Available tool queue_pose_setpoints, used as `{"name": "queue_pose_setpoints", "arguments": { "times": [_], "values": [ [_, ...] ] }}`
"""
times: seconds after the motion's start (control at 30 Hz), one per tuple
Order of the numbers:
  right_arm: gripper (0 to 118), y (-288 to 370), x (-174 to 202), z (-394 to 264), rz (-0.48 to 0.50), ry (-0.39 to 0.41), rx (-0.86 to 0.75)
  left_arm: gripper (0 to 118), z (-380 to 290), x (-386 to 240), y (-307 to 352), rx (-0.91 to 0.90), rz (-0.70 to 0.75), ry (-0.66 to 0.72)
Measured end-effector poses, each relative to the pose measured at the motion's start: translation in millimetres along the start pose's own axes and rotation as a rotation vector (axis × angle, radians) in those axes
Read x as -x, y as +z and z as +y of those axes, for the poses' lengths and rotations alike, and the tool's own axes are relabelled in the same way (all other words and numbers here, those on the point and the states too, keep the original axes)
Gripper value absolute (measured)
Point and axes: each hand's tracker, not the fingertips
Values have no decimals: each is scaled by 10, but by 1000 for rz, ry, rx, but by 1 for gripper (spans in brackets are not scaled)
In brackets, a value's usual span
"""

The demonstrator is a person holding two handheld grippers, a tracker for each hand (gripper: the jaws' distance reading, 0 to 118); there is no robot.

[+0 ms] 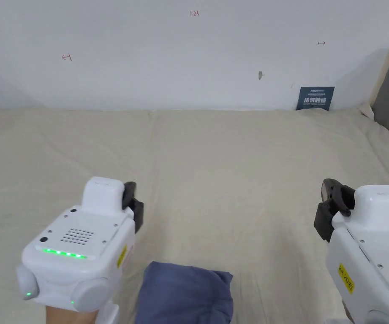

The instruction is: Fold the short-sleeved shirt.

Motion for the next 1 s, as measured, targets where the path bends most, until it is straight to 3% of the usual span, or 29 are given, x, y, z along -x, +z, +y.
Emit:
{"name": "queue_pose_setpoints", "arguments": {
  "times": [0.5, 0.87, 1.0],
  "values": [
    [0, 3, 290, -9, 18, 17, -40, 0, 11, 605, 353, -54, 172, 62],
    [0, -119, 483, -220, 50, -4, -10, 0, -34, 690, 348, -41, 170, 91],
    [0, -283, 733, -587, 104, -15, 89, 0, -65, 724, 304, -24, 156, 98]
  ]
}}
